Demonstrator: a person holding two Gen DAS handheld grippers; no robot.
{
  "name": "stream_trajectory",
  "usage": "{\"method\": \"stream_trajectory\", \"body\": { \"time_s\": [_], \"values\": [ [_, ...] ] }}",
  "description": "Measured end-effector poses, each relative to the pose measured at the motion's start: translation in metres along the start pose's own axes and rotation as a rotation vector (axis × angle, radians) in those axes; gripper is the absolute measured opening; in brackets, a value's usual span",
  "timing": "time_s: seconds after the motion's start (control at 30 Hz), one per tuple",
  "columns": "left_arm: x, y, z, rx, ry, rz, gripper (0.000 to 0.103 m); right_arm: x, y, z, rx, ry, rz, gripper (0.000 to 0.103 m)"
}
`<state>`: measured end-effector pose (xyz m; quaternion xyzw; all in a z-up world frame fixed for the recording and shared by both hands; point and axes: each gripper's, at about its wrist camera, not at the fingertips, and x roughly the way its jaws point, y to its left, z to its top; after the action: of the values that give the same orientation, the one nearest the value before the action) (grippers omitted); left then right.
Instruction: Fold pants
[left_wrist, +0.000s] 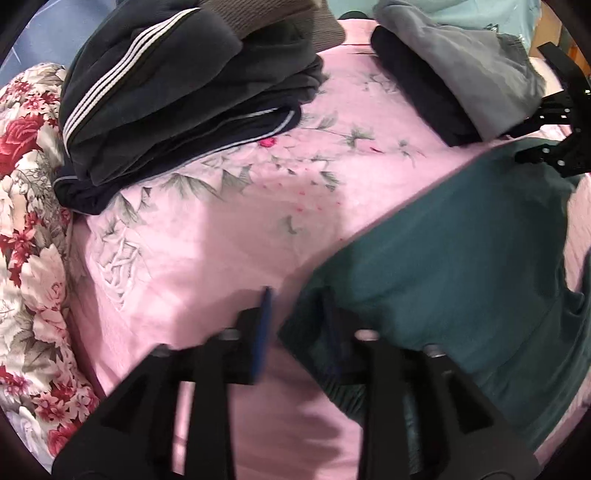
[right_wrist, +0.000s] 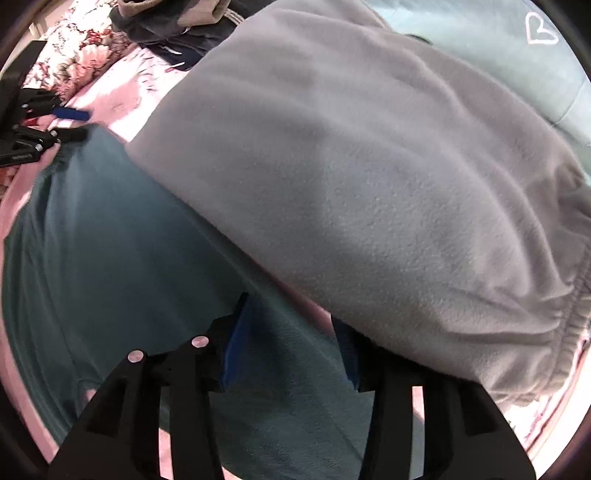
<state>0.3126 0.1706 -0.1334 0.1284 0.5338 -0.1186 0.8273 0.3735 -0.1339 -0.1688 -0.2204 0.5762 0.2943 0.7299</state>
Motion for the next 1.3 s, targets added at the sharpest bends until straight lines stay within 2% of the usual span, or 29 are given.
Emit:
{"method": "stream_trajectory", "body": {
  "time_s": [0.03,0.07,0.1,0.13,0.17,0.2,0.27,0.43,0.57,0.67,0.8,0.93,1.03,1.07,1.1,1.13,1.17,1.23,1.3],
  "values": [
    [0.002,0.001,0.001,-0.003,0.004,0.0,0.055,-0.001,-0.002,0.0,0.006,0.005,0.006,0.04],
    [0.003,0.0,0.001,-0.002,0.006,-0.013,0.055,-0.001,-0.003,0.001,0.004,0.013,0.017,0.034],
    [0.003,0.001,0.002,-0.003,0.007,-0.022,0.054,-0.002,-0.004,0.002,0.005,0.021,0.032,0.009],
    [0.006,-0.001,0.004,-0.001,0.008,-0.033,0.048,-0.003,-0.004,0.003,0.011,0.036,0.045,0.001],
    [0.005,-0.001,0.006,0.001,0.009,-0.068,0.028,-0.007,-0.001,0.003,-0.005,0.031,0.024,0.001],
    [0.006,-0.001,0.006,0.001,0.009,-0.09,0.017,-0.013,0.003,0.003,-0.027,0.02,0.008,0.001],
    [0.001,-0.004,0.009,0.023,-0.004,-0.061,0.005,-0.025,0.008,0.001,-0.023,-0.001,-0.003,0.001],
    [-0.033,-0.004,0.005,0.035,-0.091,-0.045,0.004,-0.077,0.023,-0.013,-0.061,-0.098,-0.038,0.001],
    [-0.089,-0.012,-0.011,0.092,-0.183,-0.027,0.003,-0.128,0.051,-0.045,-0.136,-0.159,-0.074,0.001],
    [-0.129,-0.025,-0.029,0.147,-0.22,-0.006,0.001,-0.15,0.084,-0.079,-0.194,-0.161,-0.08,0.001],
    [-0.161,-0.04,-0.066,0.162,-0.199,-0.036,0.001,-0.153,0.137,-0.128,-0.268,-0.107,-0.046,0.001],
    [-0.151,-0.062,-0.099,0.21,-0.125,-0.049,0.001,-0.128,0.164,-0.165,-0.272,-0.029,-0.041,0.001],
    [-0.127,-0.052,-0.089,0.072,-0.076,-0.164,0.005,-0.106,0.168,-0.178,-0.27,0.023,-0.054,0.001],
    [-0.12,-0.049,-0.084,0.034,-0.067,-0.215,0.015,-0.091,0.17,-0.184,-0.257,0.068,-0.039,0.001],
    [-0.112,-0.046,-0.078,0.005,-0.068,-0.226,0.019,-0.084,0.174,-0.19,-0.258,0.092,-0.041,0.005],
    [-0.108,-0.046,-0.076,-0.01,-0.071,-0.228,0.022,-0.071,0.178,-0.196,-0.271,0.137,-0.064,0.016],
    [-0.102,-0.046,-0.073,-0.019,-0.068,-0.247,0.022,-0.067,0.181,-0.2,-0.28,0.159,-0.089,0.02],
    [-0.093,-0.048,-0.073,-0.044,-0.06,-0.264,0.022,-0.076,0.183,-0.196,-0.265,0.147,-0.093,0.02],
    [-0.095,-0.048,-0.079,-0.063,-0.073,-0.278,0.023,-0.106,0.177,-0.175,-0.172,0.062,-0.03,0.02]
  ]
}}
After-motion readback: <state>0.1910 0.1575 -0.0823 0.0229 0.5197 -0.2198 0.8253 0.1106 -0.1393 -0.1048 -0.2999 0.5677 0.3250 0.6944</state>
